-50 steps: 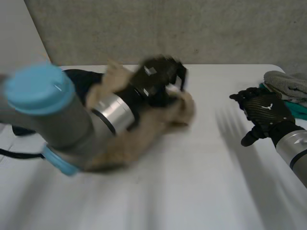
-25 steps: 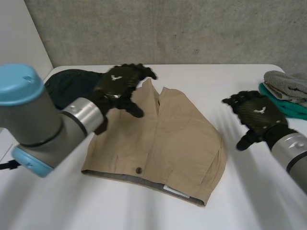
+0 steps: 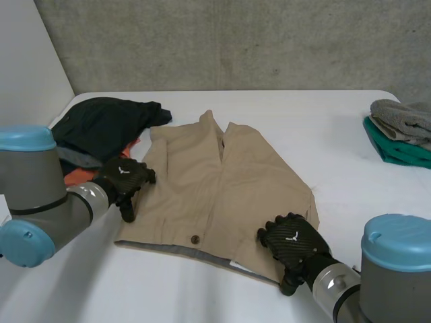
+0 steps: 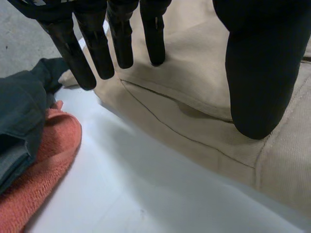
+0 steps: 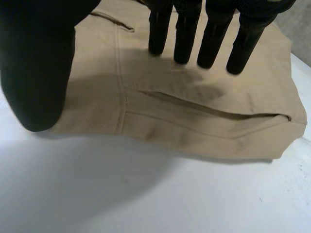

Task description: Fold the laundry.

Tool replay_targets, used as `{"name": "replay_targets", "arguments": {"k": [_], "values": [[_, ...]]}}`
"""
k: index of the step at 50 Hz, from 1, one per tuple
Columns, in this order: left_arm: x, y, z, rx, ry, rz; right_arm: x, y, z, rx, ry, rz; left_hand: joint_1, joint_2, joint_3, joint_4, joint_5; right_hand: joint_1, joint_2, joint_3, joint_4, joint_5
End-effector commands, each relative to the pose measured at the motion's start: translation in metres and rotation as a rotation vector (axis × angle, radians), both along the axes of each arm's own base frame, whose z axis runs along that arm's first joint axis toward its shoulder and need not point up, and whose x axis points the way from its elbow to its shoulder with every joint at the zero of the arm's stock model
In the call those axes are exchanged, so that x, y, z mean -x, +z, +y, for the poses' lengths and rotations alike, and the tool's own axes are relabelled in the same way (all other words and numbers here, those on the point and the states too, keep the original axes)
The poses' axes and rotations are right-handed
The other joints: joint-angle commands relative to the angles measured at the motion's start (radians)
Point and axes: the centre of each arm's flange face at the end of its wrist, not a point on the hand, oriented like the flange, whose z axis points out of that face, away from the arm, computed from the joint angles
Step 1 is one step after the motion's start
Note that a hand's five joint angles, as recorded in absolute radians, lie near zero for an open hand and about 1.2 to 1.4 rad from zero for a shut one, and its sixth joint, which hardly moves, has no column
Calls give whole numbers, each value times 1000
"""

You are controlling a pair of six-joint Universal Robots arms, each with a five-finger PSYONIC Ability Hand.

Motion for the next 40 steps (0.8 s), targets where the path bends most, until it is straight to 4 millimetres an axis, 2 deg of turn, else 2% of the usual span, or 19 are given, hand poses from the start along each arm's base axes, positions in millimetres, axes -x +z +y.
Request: {"name": "replay_targets", "arguments": {"k": [1, 2, 6, 9, 13, 17, 18, 21, 22, 25, 26, 28, 29, 31, 33, 35, 36, 39, 40], "values": [[3, -9, 4, -23, -6, -6, -2, 0, -3, 31, -2, -14, 556, 563, 558, 573, 578, 796, 799, 798, 809, 812], [4, -11, 4, -26, -3, -8, -2, 0, -4, 32, -4, -15, 971, 978, 972, 988, 993, 913, 916, 915, 926, 929], [6, -7, 7, -17, 8, -5, 0, 5, -11, 72, -31, -34, 1007, 1014, 1008, 1024, 1029, 914, 917, 916, 928, 930], [11, -1, 12, -6, -3, -2, -1, 19, -20, 152, -63, -56, 1007, 1014, 1008, 1024, 1029, 914, 917, 916, 928, 930], [22, 13, 32, -6, -28, 43, -4, 43, -30, 243, -83, -89, 1007, 1014, 1008, 1024, 1029, 914, 917, 916, 928, 930], [35, 23, 55, -37, -50, 119, -2, 66, -60, 336, -130, -99, 1007, 1014, 1008, 1024, 1029, 914, 917, 916, 928, 930], [39, 27, 60, -44, -56, 138, 5, 74, -78, 377, -162, -87, 1007, 1014, 1008, 1024, 1029, 914, 917, 916, 928, 930], [51, 37, 82, -81, -80, 210, 16, 86, -104, 447, -204, -54, 1007, 1014, 1008, 1024, 1029, 914, 917, 916, 928, 930], [54, 39, 87, -90, -88, 227, 24, 93, -125, 500, -233, -17, 1007, 1014, 1008, 1024, 1029, 914, 917, 916, 928, 930], [67, 46, 104, -110, -122, 280, 29, 98, -151, 565, -247, 29, 1007, 1014, 1008, 1024, 1029, 914, 917, 916, 928, 930], [77, 51, 117, -122, -155, 315, 33, 101, -169, 604, -249, 59, 1007, 1014, 1008, 1024, 1029, 914, 917, 916, 928, 930], [89, 53, 130, -140, -181, 347, 33, 104, -184, 639, -245, 73, 1007, 1014, 1008, 1024, 1029, 914, 917, 916, 928, 930], [94, 54, 135, -145, -188, 358, 34, 106, -200, 667, -240, 80, 1007, 1014, 1008, 1024, 1029, 914, 917, 916, 928, 930], [104, 56, 144, -152, -204, 382, 35, 101, -214, 671, -228, 78, 1007, 1014, 1008, 1024, 1029, 914, 917, 916, 928, 930], [125, 47, 157, -175, -231, 401, 33, 92, -232, 673, -194, 61, 1007, 1014, 1008, 1024, 1029, 914, 917, 916, 928, 930], [143, 37, 170, -188, -269, 404, 29, 86, -240, 673, -163, 44, 1007, 1014, 1008, 1024, 1029, 914, 917, 916, 928, 930], [161, 29, 185, -194, -319, 404, 27, 82, -243, 675, -146, 35, 1007, 1014, 1008, 1024, 1029, 914, 917, 916, 928, 930], [180, 14, 196, -197, -348, 386, 22, 67, -255, 698, -110, 6, 1007, 1014, 1008, 1024, 1029, 914, 917, 916, 928, 930], [182, 11, 195, -197, -342, 382, 22, 61, -259, 715, -110, -3, 1007, 1014, 1008, 1024, 1029, 575, 578, 577, 588, 591]]}}
